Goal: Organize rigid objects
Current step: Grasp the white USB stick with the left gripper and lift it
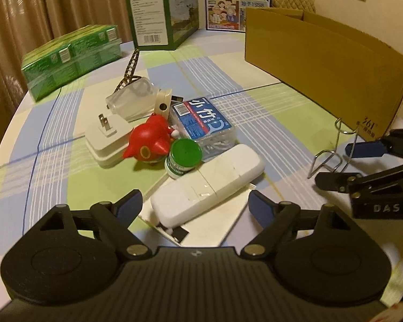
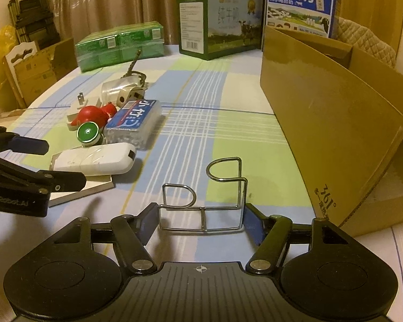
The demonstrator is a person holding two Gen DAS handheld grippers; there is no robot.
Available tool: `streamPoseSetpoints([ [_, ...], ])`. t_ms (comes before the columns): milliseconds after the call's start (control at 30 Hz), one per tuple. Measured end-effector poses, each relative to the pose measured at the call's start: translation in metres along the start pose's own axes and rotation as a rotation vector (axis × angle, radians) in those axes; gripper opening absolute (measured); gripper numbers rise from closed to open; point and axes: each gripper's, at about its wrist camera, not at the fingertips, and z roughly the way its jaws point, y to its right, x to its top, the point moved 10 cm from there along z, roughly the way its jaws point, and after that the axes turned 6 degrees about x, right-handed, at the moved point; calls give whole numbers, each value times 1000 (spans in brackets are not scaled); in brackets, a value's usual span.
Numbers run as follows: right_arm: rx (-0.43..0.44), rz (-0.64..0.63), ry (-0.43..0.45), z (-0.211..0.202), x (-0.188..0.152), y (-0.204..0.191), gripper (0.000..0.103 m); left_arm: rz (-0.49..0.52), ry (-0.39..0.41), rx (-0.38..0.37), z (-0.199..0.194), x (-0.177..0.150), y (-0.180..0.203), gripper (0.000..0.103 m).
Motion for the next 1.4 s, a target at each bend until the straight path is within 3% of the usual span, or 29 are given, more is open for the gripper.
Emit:
streamPoseSetpoints([
  [100,-2,4,1,0,1,2,65,40,-6,-14,9,5,0,65],
  [333,-1,14,3,0,2,3,65,212,-26,-73,26,7,13,64],
  [567,4,28,6,-1,4,3,65,204,-81,-95,24,7,18,44],
  [867,5,34,23,-6,9,2,65,174,-104,-97,-7,1,30,30],
  [1100,2,49,24,-10,8,5,65,135,-84,-108,-12,-4,41,34],
  [1167,-3,56,24,-10,8,7,65,99,-88,-89,-6,-4,37,49],
  [1200,-4,59,24,-10,8,8,65,83,-90,-83,-4,-4,36,51],
  [1400,-1,64,32,-9,10,8,65,-47,-80,-73,8,4,30,50],
])
